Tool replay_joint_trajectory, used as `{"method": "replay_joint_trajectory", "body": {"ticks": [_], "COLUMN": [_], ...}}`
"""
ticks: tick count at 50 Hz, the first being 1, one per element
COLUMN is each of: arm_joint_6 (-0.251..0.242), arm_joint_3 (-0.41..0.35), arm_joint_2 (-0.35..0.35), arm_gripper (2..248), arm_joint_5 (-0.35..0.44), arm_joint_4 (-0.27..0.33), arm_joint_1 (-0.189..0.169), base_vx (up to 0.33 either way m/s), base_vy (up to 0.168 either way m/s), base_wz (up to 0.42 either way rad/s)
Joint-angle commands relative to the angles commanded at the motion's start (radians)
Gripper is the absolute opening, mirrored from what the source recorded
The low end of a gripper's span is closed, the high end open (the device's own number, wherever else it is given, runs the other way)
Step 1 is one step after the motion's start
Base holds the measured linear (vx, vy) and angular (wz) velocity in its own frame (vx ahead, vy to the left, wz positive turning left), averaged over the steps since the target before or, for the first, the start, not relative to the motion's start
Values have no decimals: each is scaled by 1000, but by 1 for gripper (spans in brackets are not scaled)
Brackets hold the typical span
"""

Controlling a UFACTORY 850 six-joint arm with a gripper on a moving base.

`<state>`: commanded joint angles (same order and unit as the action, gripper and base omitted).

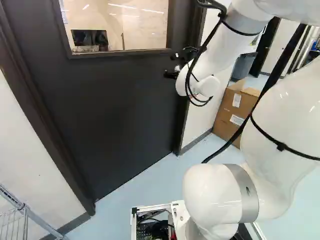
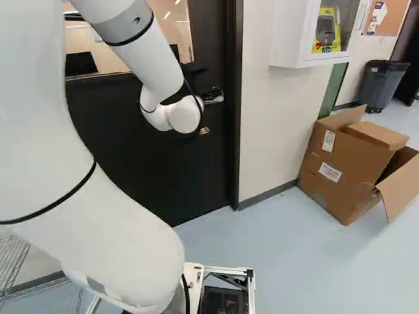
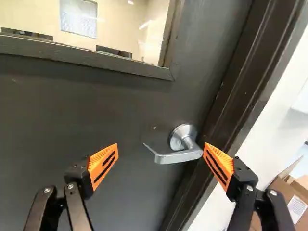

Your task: Open the door and move inside

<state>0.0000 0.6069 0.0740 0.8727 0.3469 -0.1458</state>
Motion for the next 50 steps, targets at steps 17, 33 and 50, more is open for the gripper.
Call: {"method": "replay_joint_trajectory", "body": {"ticks": [17, 33, 50], "arm_joint_6": [0, 0, 0], "arm_joint_3": [51, 106, 135], "arm_joint_2": [-13, -33, -57], "arm_gripper": [247, 247, 247], "arm_joint_5": [0, 0, 0], "arm_joint_4": [106, 182, 189], "arm_joint_1": [-12, -9, -7], "base_vx": [0, 0, 0], "base_vy": [0, 0, 0], "base_wz": [0, 0, 0]}}
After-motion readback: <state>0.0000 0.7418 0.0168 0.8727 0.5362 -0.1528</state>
